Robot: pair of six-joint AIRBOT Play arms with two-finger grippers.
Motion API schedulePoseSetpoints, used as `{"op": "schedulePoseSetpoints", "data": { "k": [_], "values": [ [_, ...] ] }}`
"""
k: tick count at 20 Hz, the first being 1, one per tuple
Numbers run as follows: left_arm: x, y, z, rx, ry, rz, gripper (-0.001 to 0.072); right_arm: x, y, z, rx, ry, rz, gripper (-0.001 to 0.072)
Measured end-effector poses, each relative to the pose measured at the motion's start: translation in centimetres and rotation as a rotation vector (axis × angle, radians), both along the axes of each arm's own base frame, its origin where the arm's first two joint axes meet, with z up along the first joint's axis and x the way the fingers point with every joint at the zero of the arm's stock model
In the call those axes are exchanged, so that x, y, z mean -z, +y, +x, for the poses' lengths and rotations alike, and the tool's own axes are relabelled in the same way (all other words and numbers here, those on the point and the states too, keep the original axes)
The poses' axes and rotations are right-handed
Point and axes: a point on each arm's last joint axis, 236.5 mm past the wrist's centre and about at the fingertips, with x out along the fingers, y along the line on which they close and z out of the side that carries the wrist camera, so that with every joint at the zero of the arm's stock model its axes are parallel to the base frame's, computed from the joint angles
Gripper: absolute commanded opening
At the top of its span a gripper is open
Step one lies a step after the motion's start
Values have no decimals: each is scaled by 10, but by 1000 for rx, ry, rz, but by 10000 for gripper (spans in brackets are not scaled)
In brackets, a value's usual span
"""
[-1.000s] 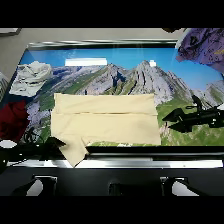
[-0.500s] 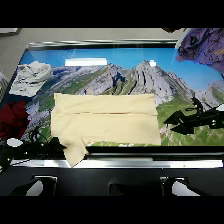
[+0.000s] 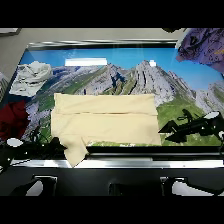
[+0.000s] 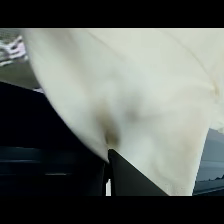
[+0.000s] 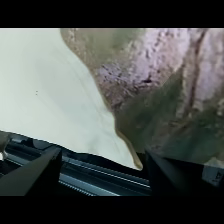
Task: Fold the clothes and pants, and hang the long-sleeved shirts on hangers.
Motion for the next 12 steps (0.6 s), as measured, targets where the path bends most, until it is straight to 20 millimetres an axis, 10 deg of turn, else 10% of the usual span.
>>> {"op": "schedulePoseSetpoints", "data": {
  "k": [7,12],
  "values": [
    [0,-1,-1,3,3,-3,23,15,22,-29,-6,56,74,492],
    [0,-1,-1,3,3,-3,22,26,22,-26,19,28,57,23]
  ]
}}
